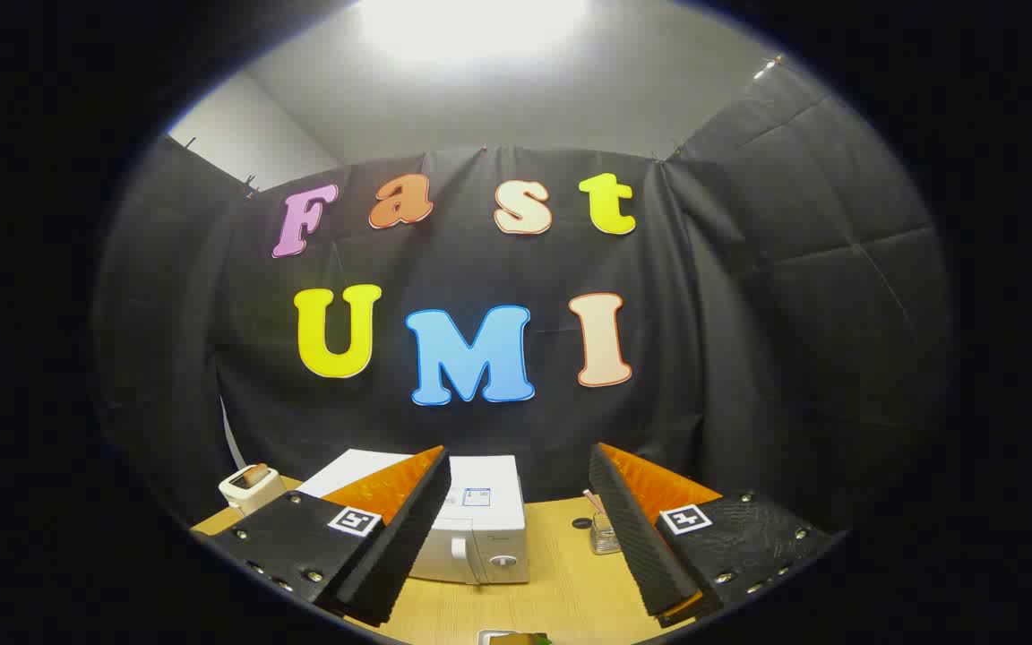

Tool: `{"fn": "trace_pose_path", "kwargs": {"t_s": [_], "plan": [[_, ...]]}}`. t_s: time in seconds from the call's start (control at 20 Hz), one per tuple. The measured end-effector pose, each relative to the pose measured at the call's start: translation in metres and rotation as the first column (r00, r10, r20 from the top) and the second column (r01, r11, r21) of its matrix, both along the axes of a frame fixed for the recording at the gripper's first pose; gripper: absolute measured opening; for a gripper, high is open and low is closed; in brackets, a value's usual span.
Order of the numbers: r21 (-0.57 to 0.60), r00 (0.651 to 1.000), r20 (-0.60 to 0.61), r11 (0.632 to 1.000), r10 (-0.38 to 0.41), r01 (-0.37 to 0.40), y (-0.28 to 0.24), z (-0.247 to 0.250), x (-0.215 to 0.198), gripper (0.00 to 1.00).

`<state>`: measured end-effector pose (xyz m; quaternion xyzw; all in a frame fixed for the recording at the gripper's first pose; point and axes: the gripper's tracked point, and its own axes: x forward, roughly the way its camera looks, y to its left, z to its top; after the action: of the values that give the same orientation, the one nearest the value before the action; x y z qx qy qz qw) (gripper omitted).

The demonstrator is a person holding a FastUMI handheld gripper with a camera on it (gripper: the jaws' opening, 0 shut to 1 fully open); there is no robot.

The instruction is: Open the microwave, put the food inside, and close the microwave door.

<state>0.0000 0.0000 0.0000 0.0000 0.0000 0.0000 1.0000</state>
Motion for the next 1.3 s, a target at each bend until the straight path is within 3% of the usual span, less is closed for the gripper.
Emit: {"fn": "trace_pose_path", "kwargs": {"t_s": [0.9, 1.1, 1.3], "plan": [[0.004, 1.000, 0.028, 1.000, -0.009, 0.009, 0.007, -0.014, 0.004, 0.98], [0.003, 0.999, 0.045, 1.000, 0.014, -0.014, 0.024, -0.040, 0.019, 0.98], [0.027, 0.998, 0.056, 0.999, 0.041, -0.043, 0.042, -0.096, 0.041, 0.98]]}}
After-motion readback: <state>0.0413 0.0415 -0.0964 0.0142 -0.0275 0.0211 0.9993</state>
